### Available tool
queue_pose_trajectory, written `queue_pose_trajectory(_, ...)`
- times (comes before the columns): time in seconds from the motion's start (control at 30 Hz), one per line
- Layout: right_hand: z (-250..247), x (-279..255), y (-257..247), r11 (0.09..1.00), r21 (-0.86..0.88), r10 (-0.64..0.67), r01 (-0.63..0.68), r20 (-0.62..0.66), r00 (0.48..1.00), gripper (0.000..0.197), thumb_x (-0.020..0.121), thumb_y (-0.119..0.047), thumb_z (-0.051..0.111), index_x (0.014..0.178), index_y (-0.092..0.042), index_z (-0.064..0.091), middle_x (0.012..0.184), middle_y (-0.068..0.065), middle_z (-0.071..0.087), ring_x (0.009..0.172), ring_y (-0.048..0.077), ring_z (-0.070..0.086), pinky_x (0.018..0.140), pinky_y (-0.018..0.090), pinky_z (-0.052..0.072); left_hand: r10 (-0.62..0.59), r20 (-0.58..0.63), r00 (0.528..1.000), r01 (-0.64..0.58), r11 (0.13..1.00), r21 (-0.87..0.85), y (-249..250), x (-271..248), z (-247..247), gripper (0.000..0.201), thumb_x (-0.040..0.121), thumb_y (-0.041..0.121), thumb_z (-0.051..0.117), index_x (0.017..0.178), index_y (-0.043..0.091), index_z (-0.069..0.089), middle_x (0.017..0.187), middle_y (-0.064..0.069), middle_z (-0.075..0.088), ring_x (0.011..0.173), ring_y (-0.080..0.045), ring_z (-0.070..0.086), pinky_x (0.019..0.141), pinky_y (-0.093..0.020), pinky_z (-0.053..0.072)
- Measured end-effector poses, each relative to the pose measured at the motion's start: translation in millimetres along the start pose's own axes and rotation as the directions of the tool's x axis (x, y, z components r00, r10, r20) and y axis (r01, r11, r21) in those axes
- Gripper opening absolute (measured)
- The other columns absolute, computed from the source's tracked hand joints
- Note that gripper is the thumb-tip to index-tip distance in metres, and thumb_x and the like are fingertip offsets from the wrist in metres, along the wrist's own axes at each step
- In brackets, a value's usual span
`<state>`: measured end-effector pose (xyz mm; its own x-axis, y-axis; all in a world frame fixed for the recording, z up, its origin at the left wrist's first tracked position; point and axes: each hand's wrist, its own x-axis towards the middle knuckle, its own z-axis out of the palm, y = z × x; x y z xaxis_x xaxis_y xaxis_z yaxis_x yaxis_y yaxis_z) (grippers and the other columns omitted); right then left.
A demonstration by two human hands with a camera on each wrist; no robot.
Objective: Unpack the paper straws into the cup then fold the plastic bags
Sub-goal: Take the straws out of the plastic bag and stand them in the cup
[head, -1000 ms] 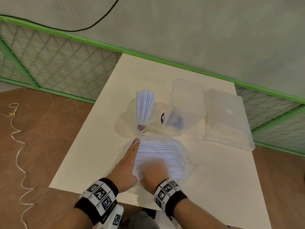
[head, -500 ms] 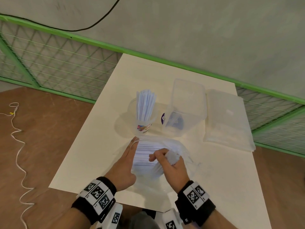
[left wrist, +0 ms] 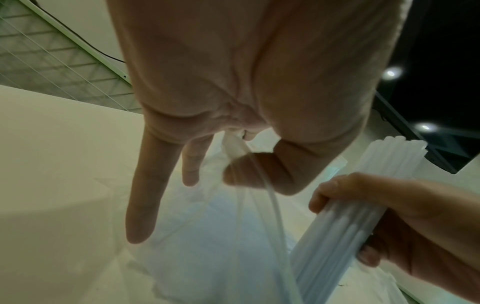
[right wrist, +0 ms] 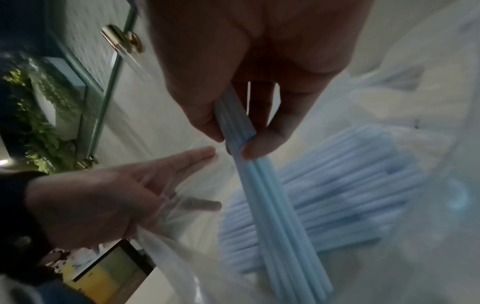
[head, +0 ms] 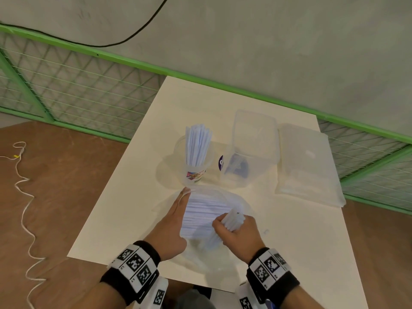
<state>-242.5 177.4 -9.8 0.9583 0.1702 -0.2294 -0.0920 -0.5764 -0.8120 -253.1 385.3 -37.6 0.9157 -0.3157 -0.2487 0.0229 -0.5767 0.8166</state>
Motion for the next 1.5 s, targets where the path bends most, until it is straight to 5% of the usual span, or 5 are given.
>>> queue_pose_trajectory(0.53,-77.8,144.4,-175.4,0.952,-0.148,-0.297,0.269,-0.217,0.93,0.013,0.079,-0.027,0.068,0.073,-0.016,0.072,0.071,0.004,0.073,0.054,0.014,0.068,0.064,0.032,0.059,-0.023,0.047,0.999,0.025,0.999,-0.03,10.1,-0.7,-10.7,0.107,0.075,-0.009,0.048,0.15,0.032,-0.016,0.151,0.03,-0.019,0.136,0.009,0.0,0.084,0.012,0.017)
queue_pose_trajectory(0.87,-33.5,179.8,-131.4,0.897,-0.231,-0.43,0.378,-0.248,0.868,0.074,0.07,-0.045,0.084,0.131,-0.02,0.049,0.122,0.0,0.046,0.108,0.009,0.047,0.092,0.023,0.039,-0.033,0.013,0.999,0.033,0.999,-0.038,11.1,-3.7,-9.3,0.108,0.075,-0.008,0.049,0.151,0.033,-0.015,0.153,0.029,-0.02,0.13,0.009,0.009,0.096,-0.005,0.023)
queue_pose_trajectory(1.2,-18.6,157.3,-110.2,0.752,-0.528,-0.414,0.395,0.089,0.906,0.057,0.102,-0.051,0.023,0.149,-0.02,0.034,0.159,-0.002,0.028,0.149,0.017,0.015,0.118,0.04,0.014,-0.024,0.009,1.0,0.024,0.999,-0.024,5.0,-2.9,-5.9,0.108,0.074,-0.009,0.049,0.151,0.032,-0.015,0.154,0.026,-0.019,0.137,0.01,0.0,0.087,0.01,0.016)
queue_pose_trajectory(1.43,-25.9,78.9,-112.9,0.569,-0.413,-0.805,0.711,-0.103,0.584,0.03,0.087,-0.004,0.048,0.111,-0.012,0.065,0.112,0.004,0.067,0.104,0.023,0.06,0.087,0.037,0.044,-0.038,-0.026,0.999,0.037,0.999,-0.024,3.8,-2.2,-2.4,0.106,0.077,-0.012,0.041,0.146,0.042,-0.017,0.153,0.028,-0.018,0.144,-0.001,0.006,0.1,0.004,0.009)
queue_pose_trajectory(1.5,-7.9,50.1,-87.5,0.56,-0.405,-0.762,0.723,0.092,0.641,0.032,0.081,-0.005,0.043,0.1,-0.016,0.065,0.093,0.003,0.068,0.084,0.025,0.064,0.072,0.036,0.052,-0.043,-0.048,0.998,0.043,0.999,-0.011,4.9,-0.6,-2.0,0.107,0.075,-0.016,0.038,0.149,0.04,-0.016,0.155,0.025,-0.016,0.145,-0.011,0.016,0.112,-0.014,0.023)
